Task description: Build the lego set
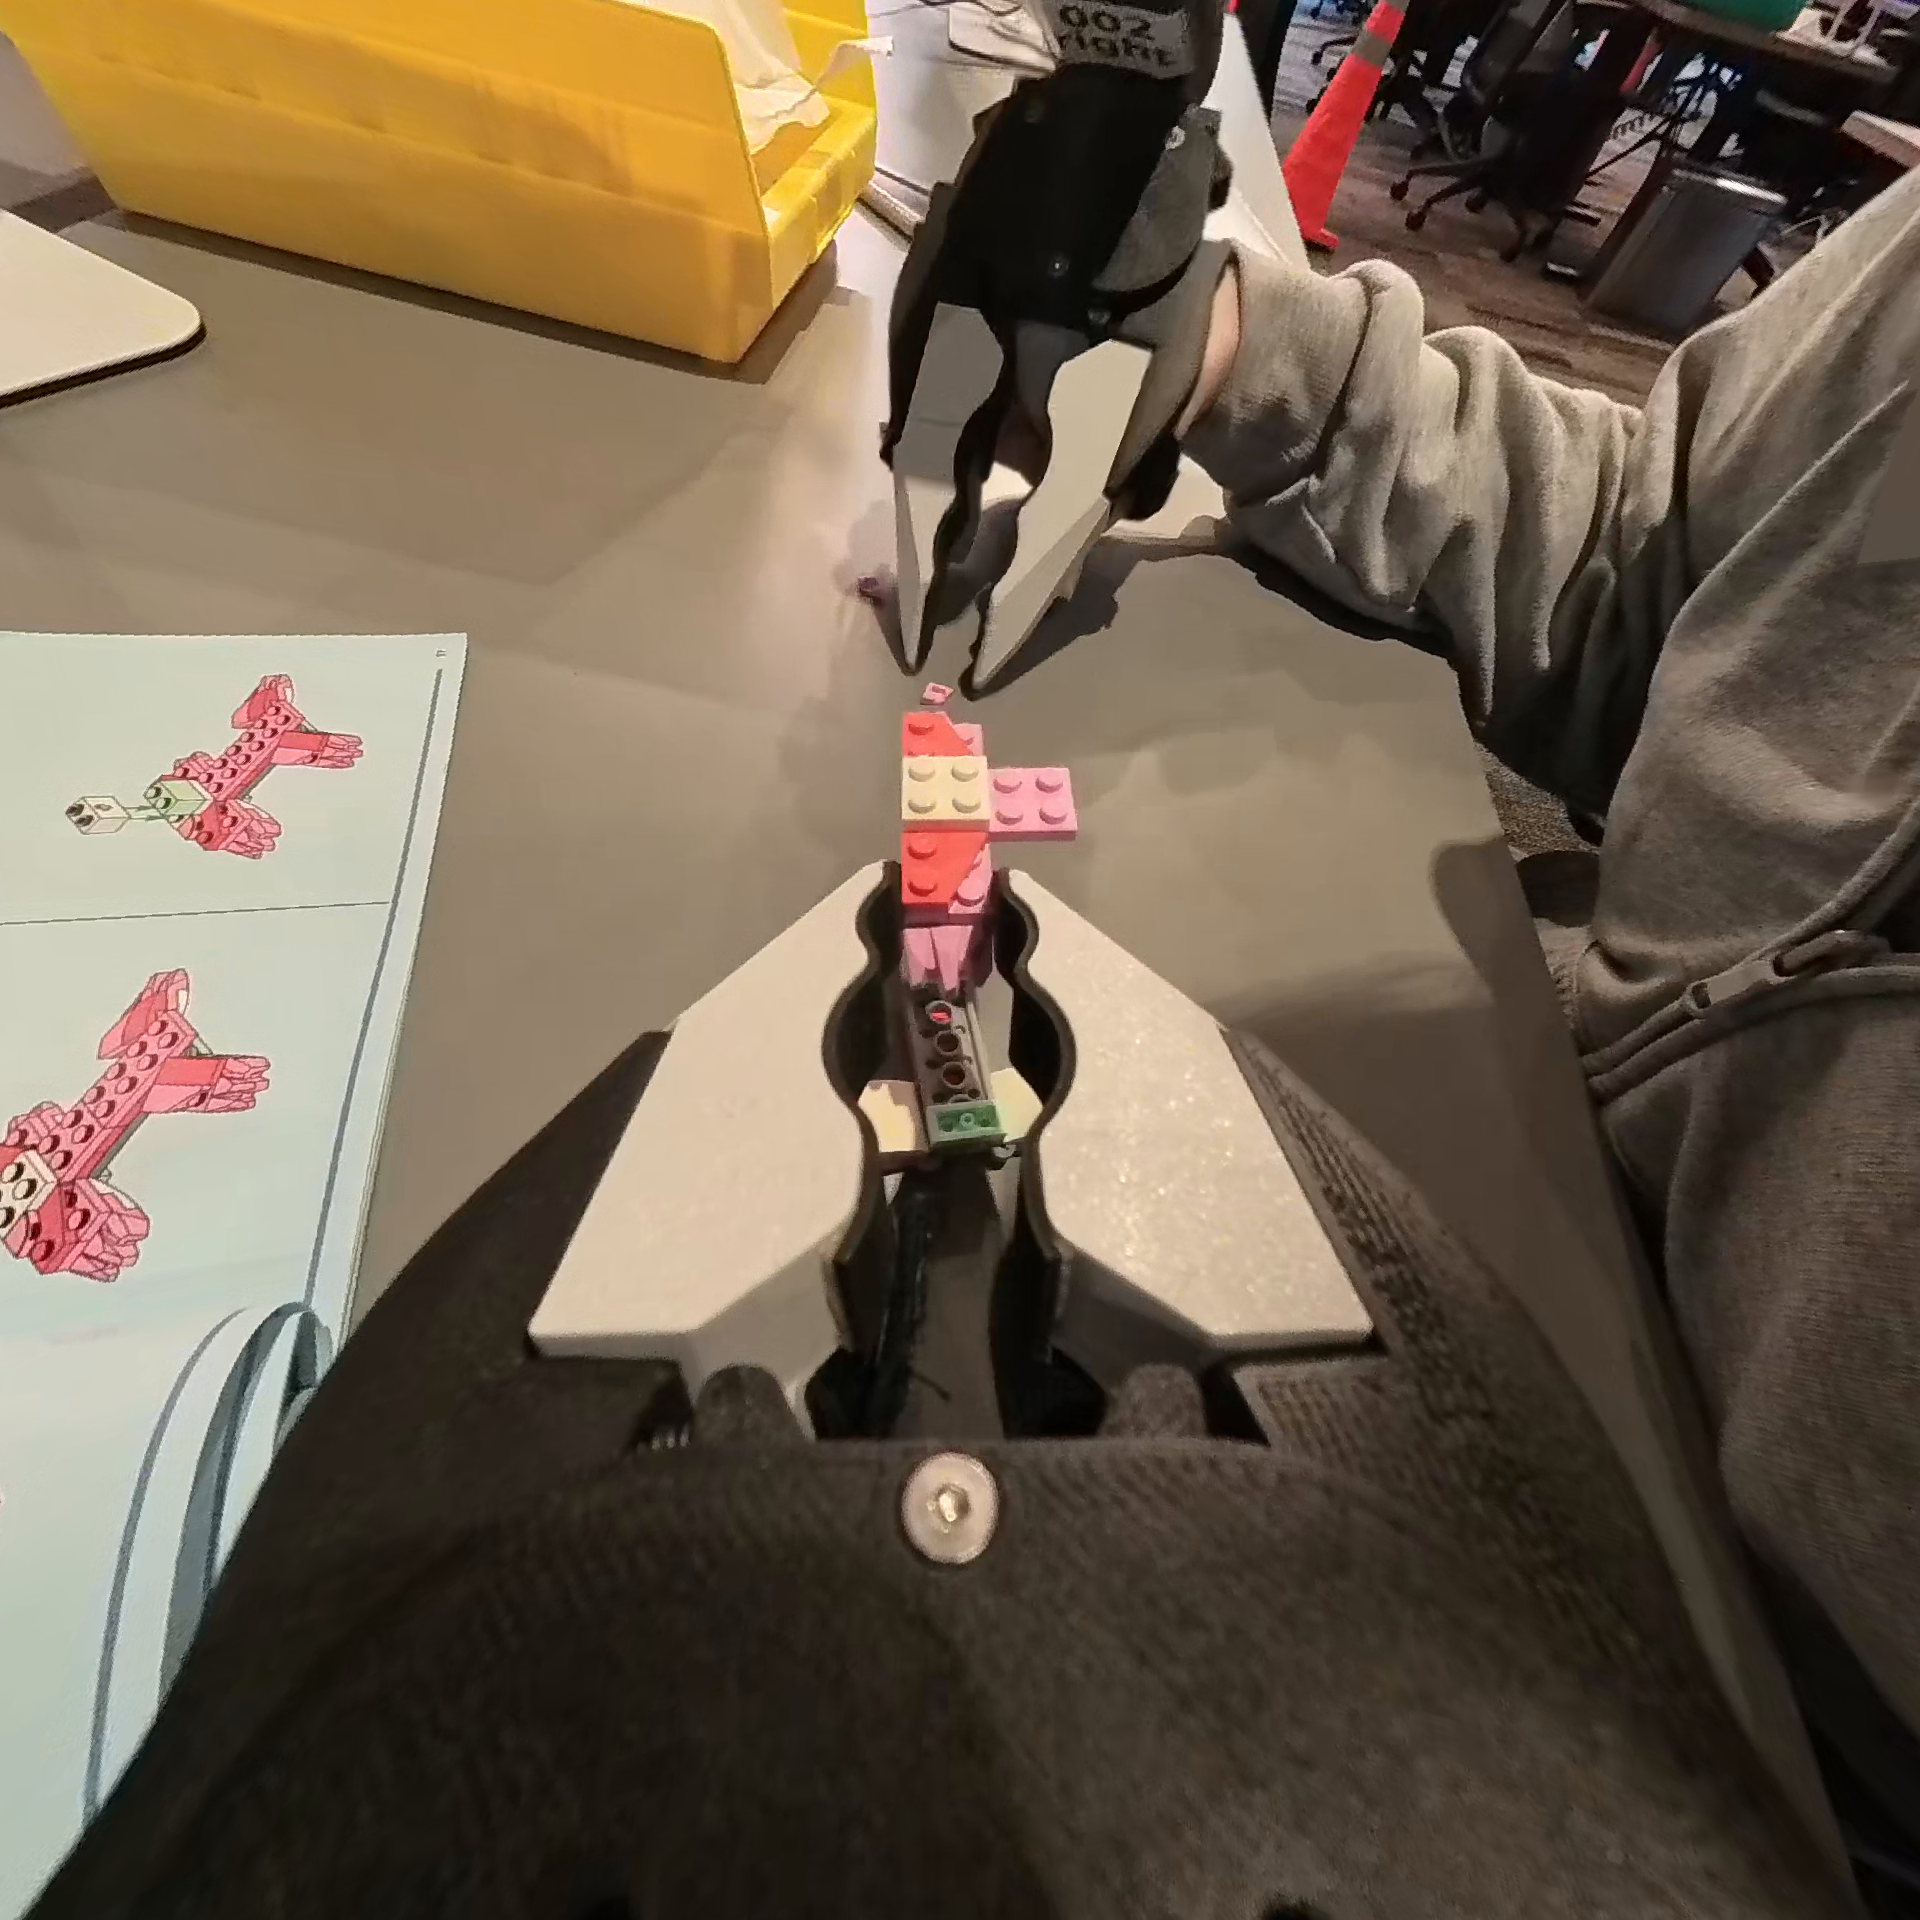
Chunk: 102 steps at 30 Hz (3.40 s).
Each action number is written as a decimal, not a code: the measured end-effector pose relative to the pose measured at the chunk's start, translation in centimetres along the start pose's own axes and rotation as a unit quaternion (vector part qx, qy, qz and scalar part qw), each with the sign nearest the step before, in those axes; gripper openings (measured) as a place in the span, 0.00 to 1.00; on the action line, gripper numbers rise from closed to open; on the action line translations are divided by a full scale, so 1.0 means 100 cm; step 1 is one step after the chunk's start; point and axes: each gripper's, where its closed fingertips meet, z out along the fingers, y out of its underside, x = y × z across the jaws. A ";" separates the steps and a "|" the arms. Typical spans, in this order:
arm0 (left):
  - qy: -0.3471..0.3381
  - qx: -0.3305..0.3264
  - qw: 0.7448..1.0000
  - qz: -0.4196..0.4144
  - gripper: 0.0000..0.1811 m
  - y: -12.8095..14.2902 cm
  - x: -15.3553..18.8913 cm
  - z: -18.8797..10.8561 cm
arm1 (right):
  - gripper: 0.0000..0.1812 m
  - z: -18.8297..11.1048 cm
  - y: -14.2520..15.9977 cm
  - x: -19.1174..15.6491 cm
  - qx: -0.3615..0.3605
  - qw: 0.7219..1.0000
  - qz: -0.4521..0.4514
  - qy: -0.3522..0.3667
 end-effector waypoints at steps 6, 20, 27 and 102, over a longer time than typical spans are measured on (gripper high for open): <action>0.003 -0.002 1.000 0.000 0.09 0.001 0.001 0.001 | 0.08 0.003 -0.003 -0.003 0.005 1.000 0.018 -0.013; -0.008 0.007 1.000 0.005 0.09 -0.004 -0.001 -0.005 | 0.00 0.001 -0.014 0.021 -0.077 0.970 -0.190 0.133; -0.011 0.015 1.000 0.008 0.09 -0.008 -0.001 -0.008 | 0.00 -0.003 -0.006 0.023 -0.270 0.864 -0.407 0.122; 0.010 -0.007 0.999 0.033 0.09 -0.005 0.016 0.000 | 0.18 -0.010 0.012 -0.026 -0.349 0.585 -0.732 0.012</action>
